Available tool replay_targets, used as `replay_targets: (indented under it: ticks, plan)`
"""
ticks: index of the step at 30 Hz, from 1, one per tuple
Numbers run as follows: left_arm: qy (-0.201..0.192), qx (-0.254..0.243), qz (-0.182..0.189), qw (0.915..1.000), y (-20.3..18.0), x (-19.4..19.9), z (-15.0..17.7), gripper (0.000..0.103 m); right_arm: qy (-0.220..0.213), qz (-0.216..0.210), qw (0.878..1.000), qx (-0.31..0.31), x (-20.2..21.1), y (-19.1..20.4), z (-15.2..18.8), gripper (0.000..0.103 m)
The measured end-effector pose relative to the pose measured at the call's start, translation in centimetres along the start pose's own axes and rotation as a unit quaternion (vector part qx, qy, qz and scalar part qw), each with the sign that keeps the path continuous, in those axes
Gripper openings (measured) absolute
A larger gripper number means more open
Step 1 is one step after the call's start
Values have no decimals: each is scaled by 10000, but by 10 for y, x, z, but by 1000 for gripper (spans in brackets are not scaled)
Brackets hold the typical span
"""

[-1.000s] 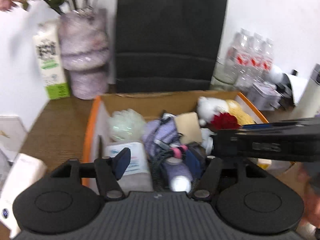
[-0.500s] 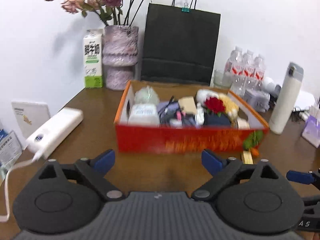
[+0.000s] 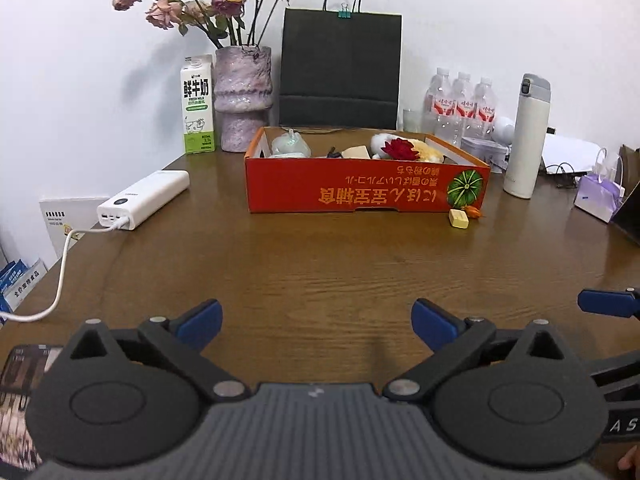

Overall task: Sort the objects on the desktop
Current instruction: 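Grasp the yellow block with the left gripper while the right grasps the orange piece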

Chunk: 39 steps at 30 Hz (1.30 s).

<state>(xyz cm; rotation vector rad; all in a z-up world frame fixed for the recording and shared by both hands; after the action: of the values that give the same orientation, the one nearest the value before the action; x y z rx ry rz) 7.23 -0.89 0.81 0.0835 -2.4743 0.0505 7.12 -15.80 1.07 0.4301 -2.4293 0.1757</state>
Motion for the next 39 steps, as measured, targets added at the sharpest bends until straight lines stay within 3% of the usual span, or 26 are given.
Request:
replay_targets:
  ticks: [4, 9, 15, 27, 32, 35, 36, 39]
  plan:
    - [-57, -32, -18, 10000, -2, 3, 10, 103, -137, -184, 9996, -171, 6, -1, 6, 98]
    - [-5, -52, -62, 10000, -5, -2, 13, 103, -456, -77, 9976, -519, 10, -12, 6, 98]
    - [-21, 1, 36, 10000, -6, -4, 14, 103, -352, -150, 9951, -909, 4, -25, 5, 97]
    - [187, -109, 18, 9998, -10, -11, 14, 103, -163, -163, 9945, -1022, -2, -29, 4, 97]
    - [-28, -111, 146, 9998, -16, -14, 3, 103, -112, 129, 9947, -1009, -13, -51, -13, 91]
    - [-81, -325, 288, 9990, -29, -25, -12, 103, -33, 446, 9964, -722, -31, -68, -35, 75]
    - [-96, -411, 375, 9984, -35, -29, -18, 103, -7, 435, 9965, -709, -38, -75, -45, 70]
    - [-206, -709, 649, 9952, -57, -47, -40, 103, 187, 340, 9957, -845, -65, -99, -74, 69]
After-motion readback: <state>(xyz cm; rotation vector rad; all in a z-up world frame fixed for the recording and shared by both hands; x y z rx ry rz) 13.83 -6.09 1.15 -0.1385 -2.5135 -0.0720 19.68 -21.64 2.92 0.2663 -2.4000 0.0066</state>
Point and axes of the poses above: each gripper's, at about its wrist camera, not at the fingertips, and x roughly against the way its jaws point, y to its left, z to its underside, the point moved 5 cm from there along -x, roughly the way its jaws point, and after that the axes turned 8 degrees about y, right-handed, at the moved point
